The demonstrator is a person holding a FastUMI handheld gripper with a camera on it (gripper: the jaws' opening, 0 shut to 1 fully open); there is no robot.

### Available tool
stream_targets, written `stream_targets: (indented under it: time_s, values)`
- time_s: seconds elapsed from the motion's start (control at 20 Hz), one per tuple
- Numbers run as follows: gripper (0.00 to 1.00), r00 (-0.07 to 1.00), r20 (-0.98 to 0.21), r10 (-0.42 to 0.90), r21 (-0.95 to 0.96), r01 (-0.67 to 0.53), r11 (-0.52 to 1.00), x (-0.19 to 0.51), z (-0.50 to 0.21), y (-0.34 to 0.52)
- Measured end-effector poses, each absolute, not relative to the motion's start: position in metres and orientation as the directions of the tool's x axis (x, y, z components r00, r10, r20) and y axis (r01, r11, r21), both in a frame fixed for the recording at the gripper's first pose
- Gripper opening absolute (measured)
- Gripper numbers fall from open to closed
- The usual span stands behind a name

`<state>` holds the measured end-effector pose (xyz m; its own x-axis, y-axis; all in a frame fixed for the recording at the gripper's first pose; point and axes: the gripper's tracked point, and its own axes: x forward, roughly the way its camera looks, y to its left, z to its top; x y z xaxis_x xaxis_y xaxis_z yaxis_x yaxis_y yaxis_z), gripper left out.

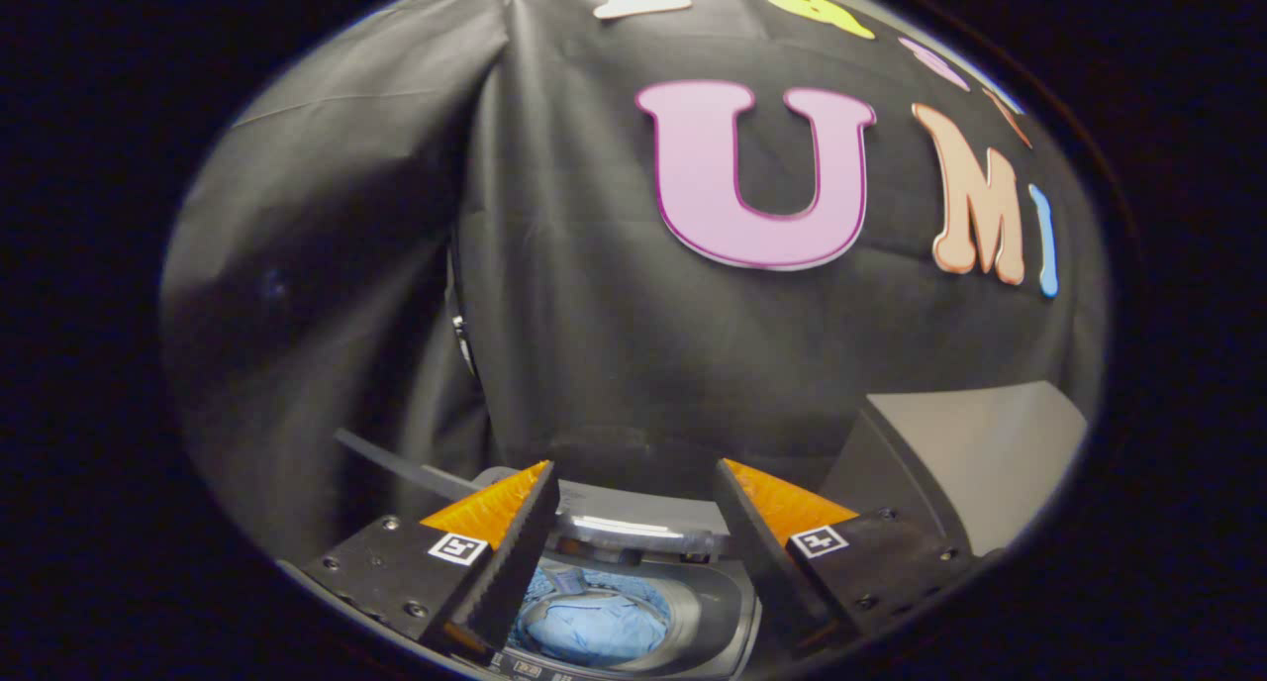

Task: Put the clothes into the washing machine and then close the washing machine lid.

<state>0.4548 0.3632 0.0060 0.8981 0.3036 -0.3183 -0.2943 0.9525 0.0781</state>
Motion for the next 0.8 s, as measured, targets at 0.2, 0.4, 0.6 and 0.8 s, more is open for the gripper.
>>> stream_targets:
  time_s: [0.2, 0.4, 0.6, 0.8]
  values:
    - [0.96, 0.889, -0.249, 0.384, 0.141, -0.358, 0.923, 0.449, 0.036, 0.338]
    - [0.97, 0.914, -0.210, 0.348, 0.116, -0.330, 0.937, 0.446, 0.055, 0.316]
    - [0.96, 0.929, -0.207, 0.307, 0.126, -0.286, 0.950, 0.469, 0.062, 0.308]
    - [0.97, 0.941, -0.217, 0.261, 0.114, -0.241, 0.964, 0.519, 0.058, 0.314]
